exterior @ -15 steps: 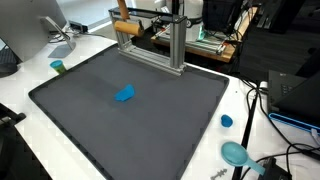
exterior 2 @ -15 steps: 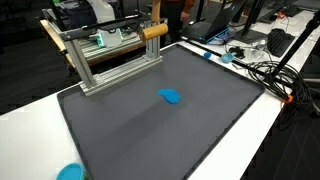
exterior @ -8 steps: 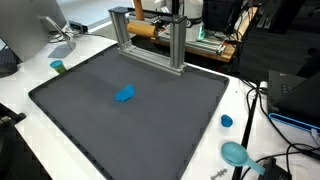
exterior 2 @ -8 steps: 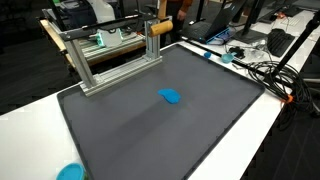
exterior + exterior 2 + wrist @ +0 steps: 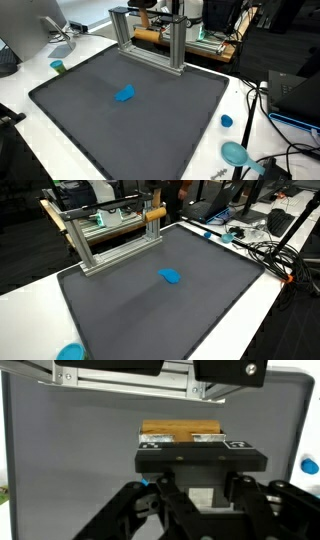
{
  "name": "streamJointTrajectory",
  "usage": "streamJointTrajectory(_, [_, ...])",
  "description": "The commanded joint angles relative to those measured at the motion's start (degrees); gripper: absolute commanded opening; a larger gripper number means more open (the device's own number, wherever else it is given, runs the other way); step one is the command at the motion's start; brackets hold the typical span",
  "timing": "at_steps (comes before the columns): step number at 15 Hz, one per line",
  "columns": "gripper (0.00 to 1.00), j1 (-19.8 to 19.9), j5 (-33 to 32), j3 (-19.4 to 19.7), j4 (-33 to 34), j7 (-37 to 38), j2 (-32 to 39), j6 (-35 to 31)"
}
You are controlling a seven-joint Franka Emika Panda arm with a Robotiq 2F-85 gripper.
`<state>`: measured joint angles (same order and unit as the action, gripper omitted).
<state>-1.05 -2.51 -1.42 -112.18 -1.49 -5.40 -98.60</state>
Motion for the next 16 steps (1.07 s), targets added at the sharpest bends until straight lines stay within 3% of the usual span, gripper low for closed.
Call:
streamJointTrajectory(1, [0.22, 0.7, 1.15, 0.9, -6.52, 1.6, -5.57, -1.67])
streamJointTrajectory(8, [0.22, 0.75, 5.09, 2.62, -17.97, -0.78, -17.07, -10.17])
streamJointTrajectory(16, [0.22, -0.93, 4.96, 2.68, -24.13, -6.83, -22.6, -10.71])
